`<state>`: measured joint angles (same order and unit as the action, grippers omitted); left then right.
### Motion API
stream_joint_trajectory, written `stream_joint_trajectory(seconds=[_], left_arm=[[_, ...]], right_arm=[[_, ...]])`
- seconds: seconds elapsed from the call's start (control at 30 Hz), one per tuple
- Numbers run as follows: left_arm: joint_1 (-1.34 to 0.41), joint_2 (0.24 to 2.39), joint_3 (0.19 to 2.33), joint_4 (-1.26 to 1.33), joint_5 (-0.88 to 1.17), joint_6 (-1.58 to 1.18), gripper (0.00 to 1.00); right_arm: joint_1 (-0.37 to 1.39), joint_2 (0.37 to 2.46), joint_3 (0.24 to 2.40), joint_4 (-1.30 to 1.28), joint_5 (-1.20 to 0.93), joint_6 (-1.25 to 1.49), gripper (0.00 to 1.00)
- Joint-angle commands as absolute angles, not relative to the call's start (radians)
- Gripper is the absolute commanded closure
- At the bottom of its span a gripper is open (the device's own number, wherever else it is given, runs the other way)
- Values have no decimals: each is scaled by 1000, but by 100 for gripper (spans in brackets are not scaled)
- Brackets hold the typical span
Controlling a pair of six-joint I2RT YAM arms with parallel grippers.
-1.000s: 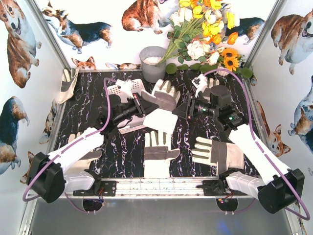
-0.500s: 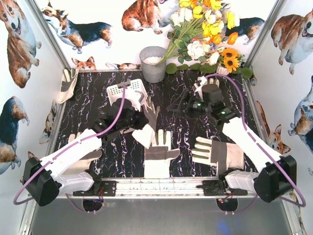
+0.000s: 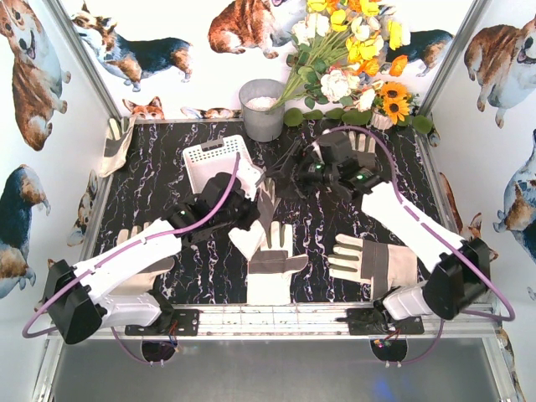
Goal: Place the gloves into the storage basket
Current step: Turn over the glove.
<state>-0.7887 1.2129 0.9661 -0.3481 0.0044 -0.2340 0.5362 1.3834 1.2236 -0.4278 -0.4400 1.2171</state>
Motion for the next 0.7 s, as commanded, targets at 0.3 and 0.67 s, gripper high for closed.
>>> stream_joint_trajectory(seconds=[0.3,0.67], left_arm=[[-856,1274,1042,-401,-46,-155,100],[-885,1320,1082,-419,-43,-114,100]], right_arm=[[571,1516,1251,-452,-540,1267,21],[590,1561,1225,-536,-536,1176,39]])
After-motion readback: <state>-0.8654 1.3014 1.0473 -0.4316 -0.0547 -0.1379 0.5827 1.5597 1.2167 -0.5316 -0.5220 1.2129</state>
